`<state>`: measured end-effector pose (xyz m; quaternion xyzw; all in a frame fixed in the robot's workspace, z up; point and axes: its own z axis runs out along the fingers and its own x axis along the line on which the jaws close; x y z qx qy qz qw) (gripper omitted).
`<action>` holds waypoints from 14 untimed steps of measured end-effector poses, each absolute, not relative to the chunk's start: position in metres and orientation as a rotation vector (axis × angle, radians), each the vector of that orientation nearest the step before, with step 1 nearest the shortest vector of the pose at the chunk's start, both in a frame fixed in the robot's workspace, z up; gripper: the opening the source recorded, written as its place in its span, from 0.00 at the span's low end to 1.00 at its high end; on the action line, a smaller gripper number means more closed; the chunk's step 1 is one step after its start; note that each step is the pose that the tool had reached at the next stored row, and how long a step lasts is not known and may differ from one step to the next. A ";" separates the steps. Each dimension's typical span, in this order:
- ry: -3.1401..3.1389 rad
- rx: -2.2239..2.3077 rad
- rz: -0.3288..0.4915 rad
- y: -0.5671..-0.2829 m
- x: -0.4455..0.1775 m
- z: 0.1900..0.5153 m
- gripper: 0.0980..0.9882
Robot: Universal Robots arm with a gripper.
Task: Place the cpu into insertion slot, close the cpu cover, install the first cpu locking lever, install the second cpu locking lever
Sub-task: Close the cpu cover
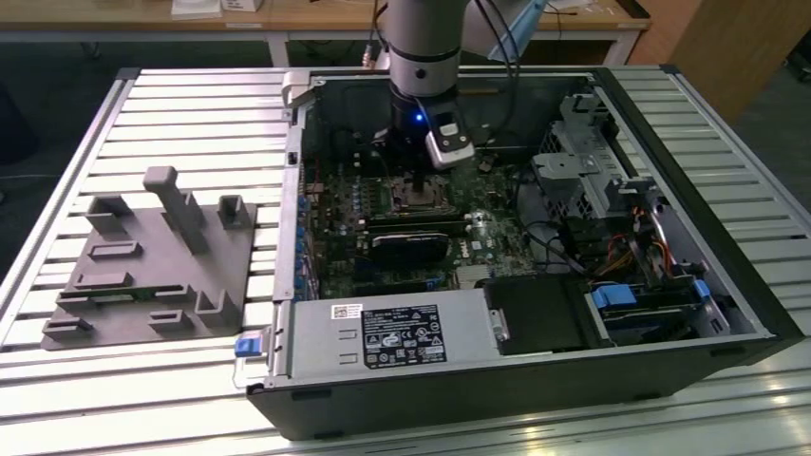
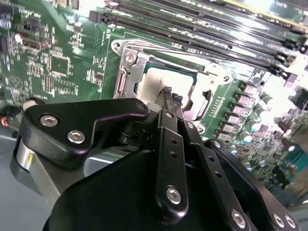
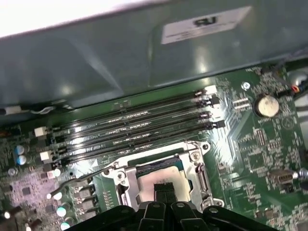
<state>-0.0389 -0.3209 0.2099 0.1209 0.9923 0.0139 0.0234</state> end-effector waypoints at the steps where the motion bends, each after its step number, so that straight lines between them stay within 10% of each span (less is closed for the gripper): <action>1: 3.075 0.348 0.044 -0.321 -0.039 0.210 0.01; 14: 3.087 0.220 0.047 -0.321 -0.045 0.209 0.01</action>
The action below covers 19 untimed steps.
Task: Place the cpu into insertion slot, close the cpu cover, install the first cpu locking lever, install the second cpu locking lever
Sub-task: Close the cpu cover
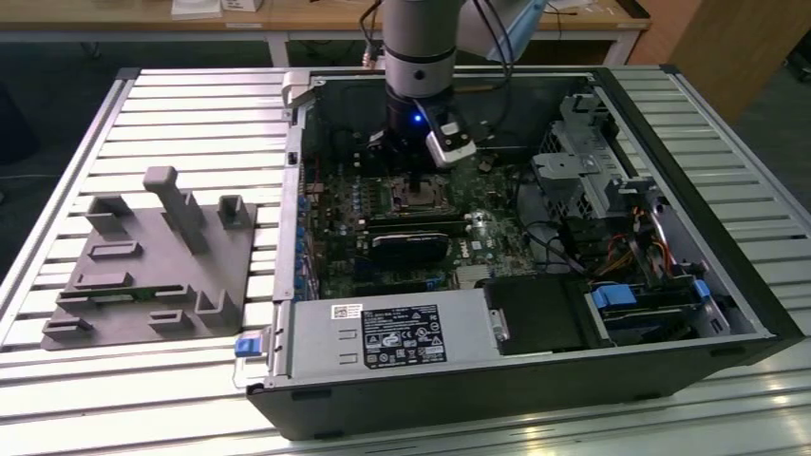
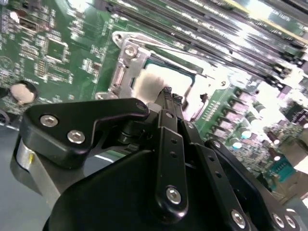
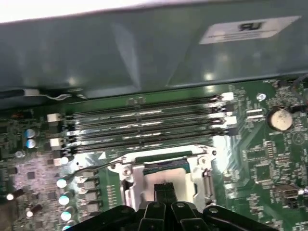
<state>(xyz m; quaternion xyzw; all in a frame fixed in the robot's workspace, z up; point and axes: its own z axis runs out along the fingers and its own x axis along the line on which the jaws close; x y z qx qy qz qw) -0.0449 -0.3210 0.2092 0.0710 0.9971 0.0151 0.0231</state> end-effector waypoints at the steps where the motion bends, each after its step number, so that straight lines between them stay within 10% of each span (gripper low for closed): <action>1: 3.087 0.220 0.047 -0.321 -0.047 0.209 0.01; 19: 3.087 0.221 0.047 -0.321 -0.069 0.201 0.01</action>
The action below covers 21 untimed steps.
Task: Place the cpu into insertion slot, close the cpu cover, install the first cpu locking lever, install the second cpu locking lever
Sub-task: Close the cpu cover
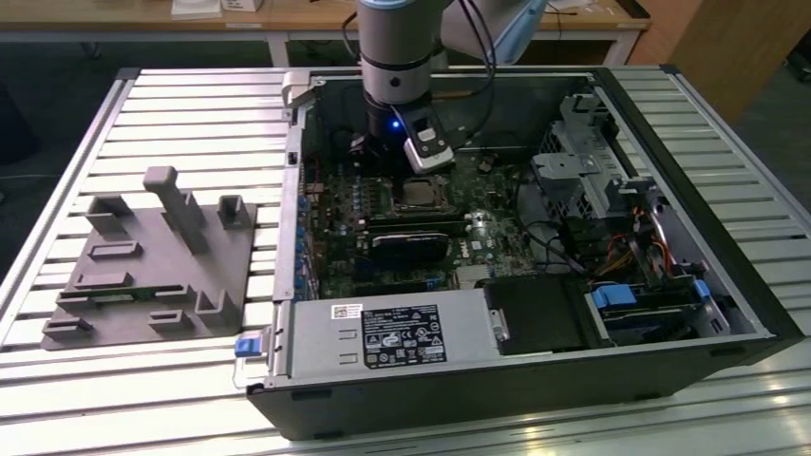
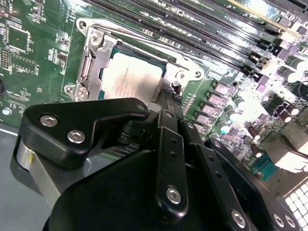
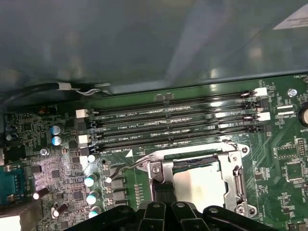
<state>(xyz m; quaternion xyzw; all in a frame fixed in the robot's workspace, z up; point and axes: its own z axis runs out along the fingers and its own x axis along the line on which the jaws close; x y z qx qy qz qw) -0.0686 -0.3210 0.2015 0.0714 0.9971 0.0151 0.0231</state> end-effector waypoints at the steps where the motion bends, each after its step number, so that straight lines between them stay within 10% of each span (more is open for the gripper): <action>1: 3.087 0.221 0.047 -0.321 -0.069 0.201 0.01; 21: 3.087 0.221 0.047 -0.321 -0.063 0.199 0.01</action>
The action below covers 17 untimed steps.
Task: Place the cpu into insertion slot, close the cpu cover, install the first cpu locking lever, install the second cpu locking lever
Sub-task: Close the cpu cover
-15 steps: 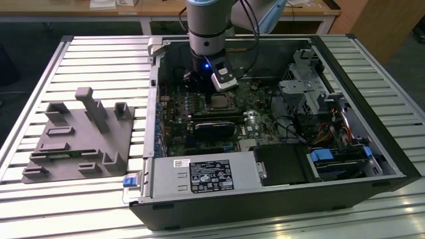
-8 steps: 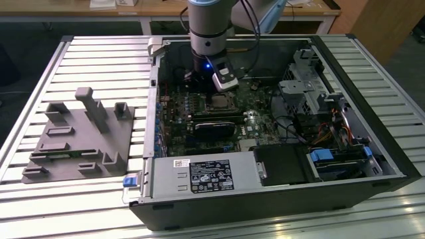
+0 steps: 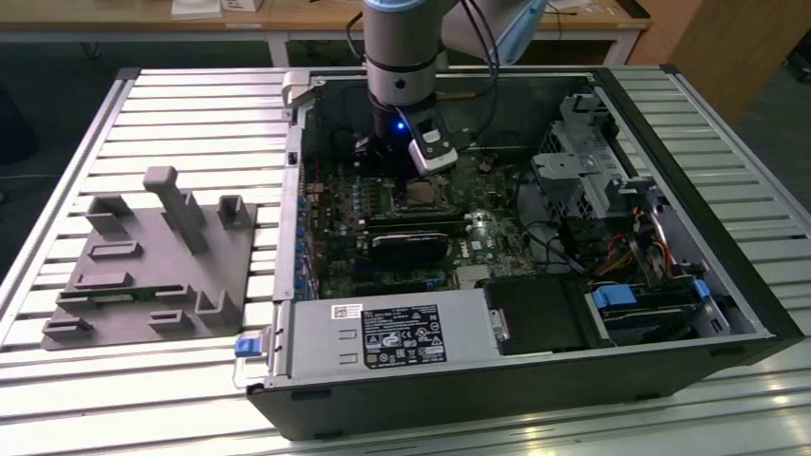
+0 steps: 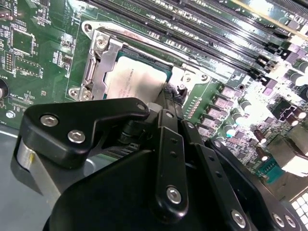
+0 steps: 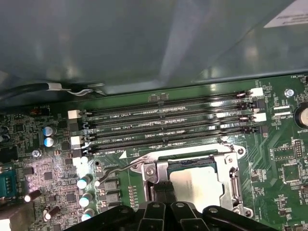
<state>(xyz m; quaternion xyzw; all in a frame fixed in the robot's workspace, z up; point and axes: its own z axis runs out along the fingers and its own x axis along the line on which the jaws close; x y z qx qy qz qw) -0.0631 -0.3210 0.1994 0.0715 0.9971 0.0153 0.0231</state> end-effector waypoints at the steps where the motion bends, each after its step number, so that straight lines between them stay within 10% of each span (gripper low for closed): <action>1: 3.087 0.221 0.047 -0.321 -0.063 0.199 0.01; 17: 3.087 0.221 0.047 -0.321 -0.046 0.208 0.01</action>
